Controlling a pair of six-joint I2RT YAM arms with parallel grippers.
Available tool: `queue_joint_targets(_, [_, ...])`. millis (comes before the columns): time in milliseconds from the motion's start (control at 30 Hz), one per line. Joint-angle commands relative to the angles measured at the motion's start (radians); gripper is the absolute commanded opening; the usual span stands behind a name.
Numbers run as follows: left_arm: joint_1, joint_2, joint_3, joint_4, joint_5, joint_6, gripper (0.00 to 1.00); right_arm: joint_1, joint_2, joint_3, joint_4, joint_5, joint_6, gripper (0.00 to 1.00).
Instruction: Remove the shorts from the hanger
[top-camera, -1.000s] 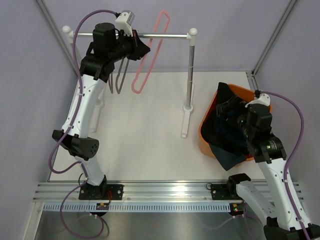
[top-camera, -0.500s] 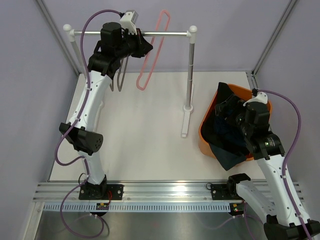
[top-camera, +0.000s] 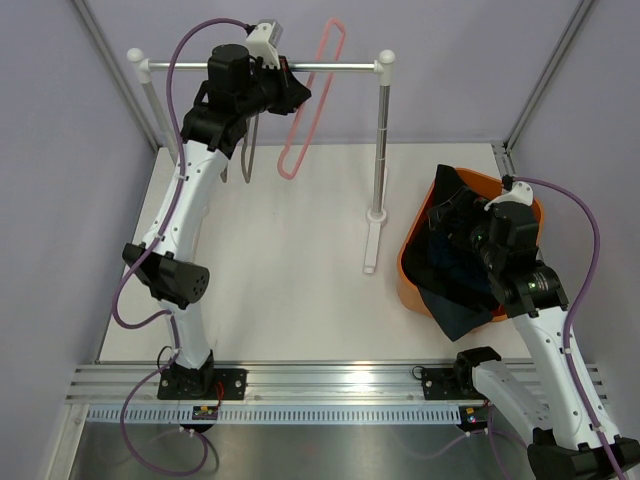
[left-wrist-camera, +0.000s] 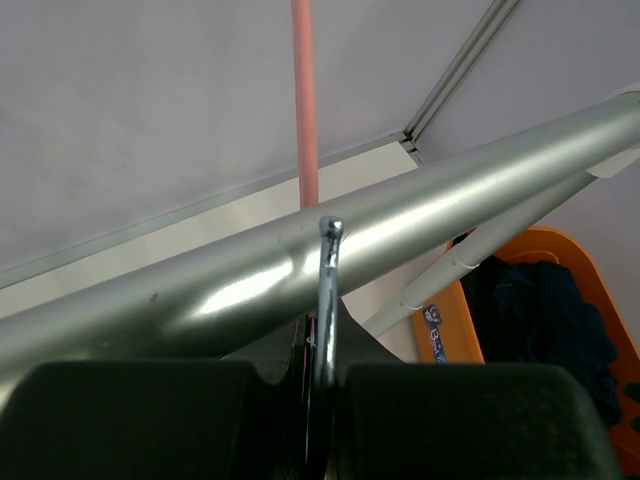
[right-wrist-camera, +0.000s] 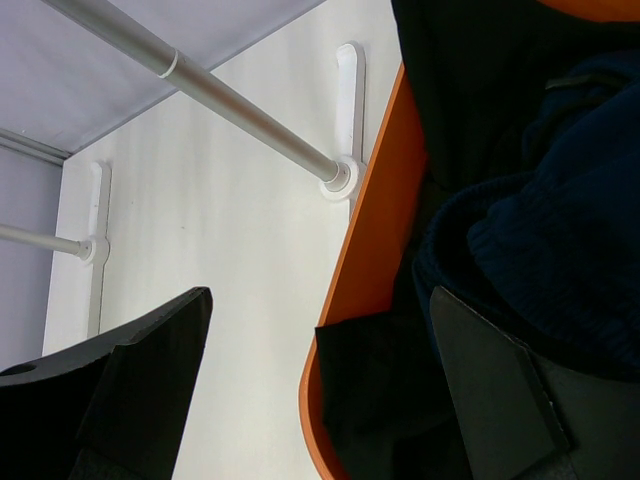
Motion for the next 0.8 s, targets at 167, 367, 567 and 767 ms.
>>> queue_joint_targets(167, [-0.006,0.018,0.046,0.056,-0.024,0.003,0.00,-0.003,-0.001,0.014,0.043,-0.019,-0.011,0.99])
queue_joint_targets(367, [-0.009,0.023,0.043,0.045,-0.029,0.006,0.01,-0.003,-0.005,0.008,0.043,-0.021,-0.011,1.00])
queue_joint_targets(567, [-0.015,0.023,0.041,0.045,-0.035,0.008,0.05,-0.005,-0.008,-0.006,0.047,-0.022,-0.008,0.99])
queue_joint_targets(767, [-0.018,0.018,0.038,0.044,-0.044,0.008,0.05,-0.003,-0.007,-0.011,0.049,-0.024,-0.009,0.99])
